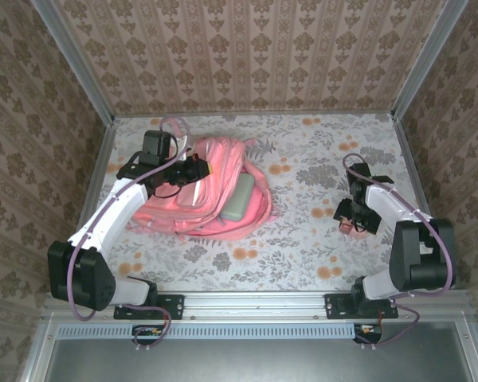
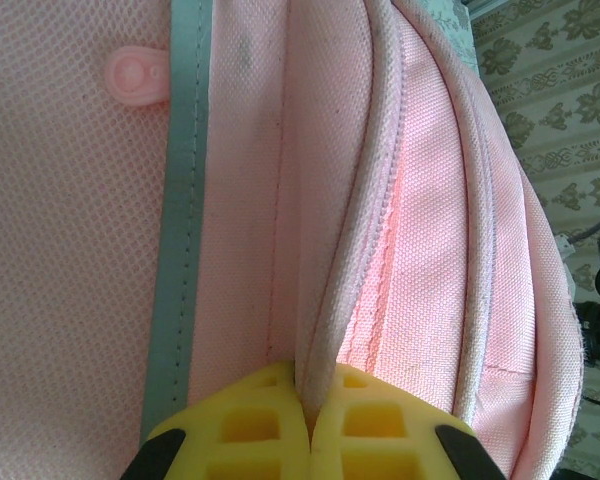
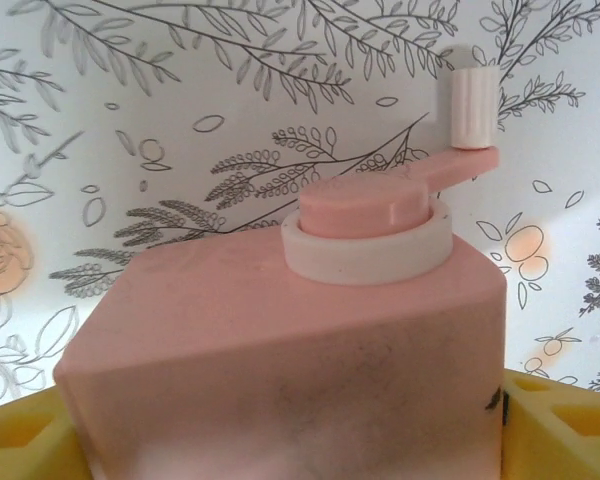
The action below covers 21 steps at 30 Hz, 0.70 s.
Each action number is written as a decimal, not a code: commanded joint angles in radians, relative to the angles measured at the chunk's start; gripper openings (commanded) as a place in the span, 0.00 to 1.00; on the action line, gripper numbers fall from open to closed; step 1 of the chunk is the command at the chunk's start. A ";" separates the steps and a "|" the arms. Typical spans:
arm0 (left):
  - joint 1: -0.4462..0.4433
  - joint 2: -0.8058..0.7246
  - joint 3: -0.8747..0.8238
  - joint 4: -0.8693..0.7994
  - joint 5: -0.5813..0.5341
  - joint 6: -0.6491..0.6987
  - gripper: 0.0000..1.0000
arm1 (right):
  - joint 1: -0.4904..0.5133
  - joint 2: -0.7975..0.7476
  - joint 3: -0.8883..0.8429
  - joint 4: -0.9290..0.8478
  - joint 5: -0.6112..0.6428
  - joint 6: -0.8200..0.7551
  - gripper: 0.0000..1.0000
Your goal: Pack the student bag
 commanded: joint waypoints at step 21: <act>0.077 -0.089 0.068 0.117 0.053 -0.110 0.00 | 0.629 0.081 0.419 0.067 -0.017 0.125 0.79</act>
